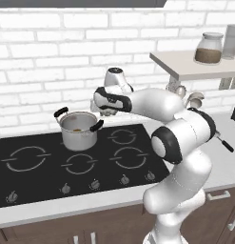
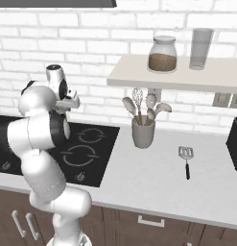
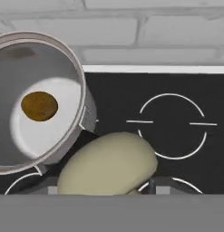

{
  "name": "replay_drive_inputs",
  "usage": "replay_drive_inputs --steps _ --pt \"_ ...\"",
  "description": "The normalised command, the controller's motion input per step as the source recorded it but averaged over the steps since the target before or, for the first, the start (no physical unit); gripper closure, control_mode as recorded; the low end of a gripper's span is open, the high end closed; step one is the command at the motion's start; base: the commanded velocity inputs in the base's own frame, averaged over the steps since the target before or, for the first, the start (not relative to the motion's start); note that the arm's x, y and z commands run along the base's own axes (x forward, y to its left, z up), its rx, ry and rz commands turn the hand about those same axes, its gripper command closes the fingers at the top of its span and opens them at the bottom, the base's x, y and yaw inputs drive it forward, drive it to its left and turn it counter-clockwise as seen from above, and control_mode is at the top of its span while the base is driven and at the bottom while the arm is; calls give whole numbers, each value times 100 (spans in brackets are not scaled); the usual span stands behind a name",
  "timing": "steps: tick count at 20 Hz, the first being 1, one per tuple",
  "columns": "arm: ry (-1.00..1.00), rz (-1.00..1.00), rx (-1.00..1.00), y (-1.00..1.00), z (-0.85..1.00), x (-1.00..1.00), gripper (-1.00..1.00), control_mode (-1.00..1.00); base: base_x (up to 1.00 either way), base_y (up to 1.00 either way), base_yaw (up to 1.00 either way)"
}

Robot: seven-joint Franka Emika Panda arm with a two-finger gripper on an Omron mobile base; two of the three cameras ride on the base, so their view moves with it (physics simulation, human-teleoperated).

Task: Put the avocado and mushroom in the pot. Retrieve the spatula and lightly stir the vegetables in the pot.

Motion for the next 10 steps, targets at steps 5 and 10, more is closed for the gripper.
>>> replay_drive_inputs --steps 5,10 --pt "15 7 -3 84 -19 85 100 -100 0 0 0" --pt "6 1 -9 59 -59 52 100 -100 0 0 0"
